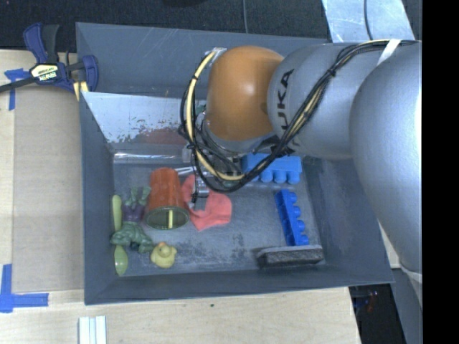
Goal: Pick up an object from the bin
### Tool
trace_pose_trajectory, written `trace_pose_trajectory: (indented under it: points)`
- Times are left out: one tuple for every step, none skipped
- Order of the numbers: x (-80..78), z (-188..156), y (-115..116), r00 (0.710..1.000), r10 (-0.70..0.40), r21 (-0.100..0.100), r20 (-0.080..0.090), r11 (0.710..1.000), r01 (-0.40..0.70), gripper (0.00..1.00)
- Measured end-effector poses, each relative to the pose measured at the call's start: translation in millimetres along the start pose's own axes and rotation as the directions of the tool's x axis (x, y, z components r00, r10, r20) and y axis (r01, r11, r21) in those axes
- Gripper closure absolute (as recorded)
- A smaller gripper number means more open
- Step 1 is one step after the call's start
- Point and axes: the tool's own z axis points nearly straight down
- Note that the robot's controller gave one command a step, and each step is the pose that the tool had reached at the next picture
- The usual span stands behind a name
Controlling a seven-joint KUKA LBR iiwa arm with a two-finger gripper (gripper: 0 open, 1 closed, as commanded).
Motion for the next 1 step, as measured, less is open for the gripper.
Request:
trace_pose_trajectory:
  points:
    - [-2.2,-4.1,-0.4,1.0,0.002,-0.001,0.008,1.0,-0.002,0.0]
